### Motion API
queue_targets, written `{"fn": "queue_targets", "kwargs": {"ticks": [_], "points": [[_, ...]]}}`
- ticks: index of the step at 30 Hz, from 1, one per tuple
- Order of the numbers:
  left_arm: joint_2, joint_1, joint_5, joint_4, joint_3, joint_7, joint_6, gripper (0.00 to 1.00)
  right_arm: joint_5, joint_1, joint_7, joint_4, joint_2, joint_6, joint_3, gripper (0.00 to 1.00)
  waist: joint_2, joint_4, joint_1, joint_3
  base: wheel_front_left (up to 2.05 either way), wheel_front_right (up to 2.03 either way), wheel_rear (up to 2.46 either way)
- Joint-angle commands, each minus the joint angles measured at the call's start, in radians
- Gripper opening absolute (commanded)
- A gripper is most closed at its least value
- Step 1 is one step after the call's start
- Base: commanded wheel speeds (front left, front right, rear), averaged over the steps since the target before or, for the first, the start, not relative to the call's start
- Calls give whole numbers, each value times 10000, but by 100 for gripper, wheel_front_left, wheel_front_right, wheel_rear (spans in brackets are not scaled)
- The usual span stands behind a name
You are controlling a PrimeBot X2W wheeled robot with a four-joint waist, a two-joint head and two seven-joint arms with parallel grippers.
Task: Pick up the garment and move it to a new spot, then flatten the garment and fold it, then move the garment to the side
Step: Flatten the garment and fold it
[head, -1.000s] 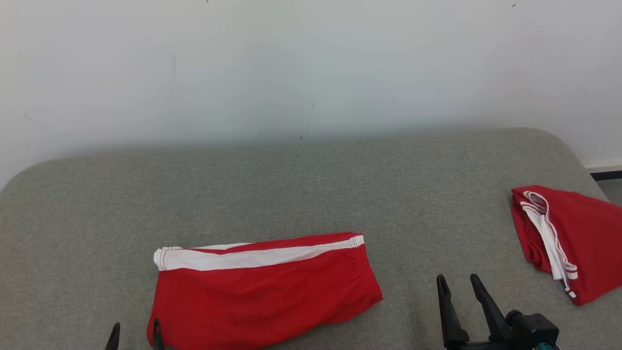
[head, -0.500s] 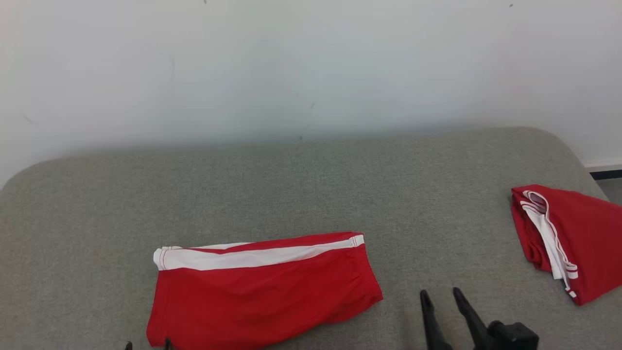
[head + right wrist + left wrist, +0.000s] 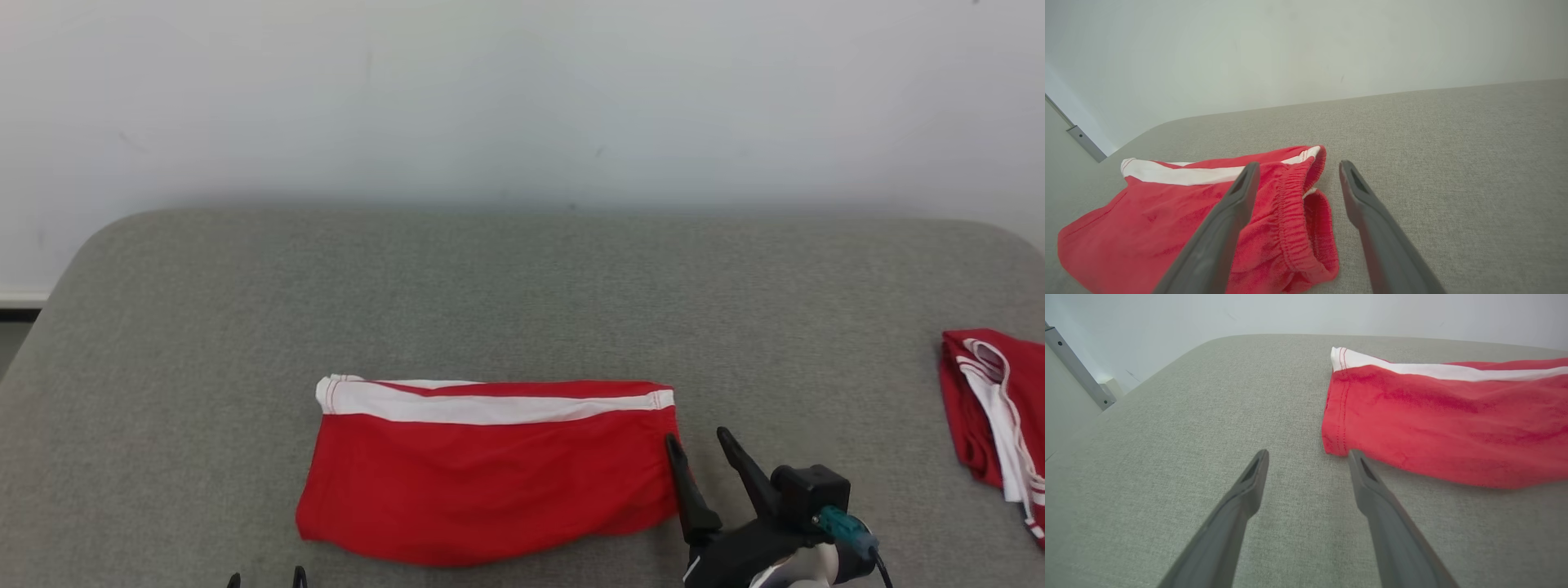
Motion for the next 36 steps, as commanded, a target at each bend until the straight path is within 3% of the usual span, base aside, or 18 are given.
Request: {"fn": "queue_targets", "kwargs": {"ticks": [1,10,26,33,34,35,36], "points": [[-23,-120,47,29,21,-29,22,100,-81,-174,7,197,5,-29,-74,100,0,320,-1,193,0,0,0],[-32,-389,-149,108,-193,-29,51,100,190,-1402,5,1661,4,-29,-150,100,0,678,-1,671,0,0,0],[-33,-780,-447,329,-364,-31,200,100,202,-1812,10,3477,7,-29,-352,100,0,761,-1,1164,0,0,0],[-34,-911,-596,314,-536,-31,322,100,844,-1961,53,4156,21,-29,274,100,0,937,-1,1357,0,0,0],[-32,-902,-610,318,-548,-29,332,100,962,-1948,58,4198,27,-29,425,77,0,949,-1,1372,0,0,0],[-34,-892,-613,313,-553,-31,350,100,1136,-1942,58,4219,35,-29,516,37,0,956,-1,1388,0,0,0],[-34,-877,-597,306,-555,-29,359,100,1217,-1961,59,4245,39,-29,578,6,0,957,-1,1405,0,0,0]]}}
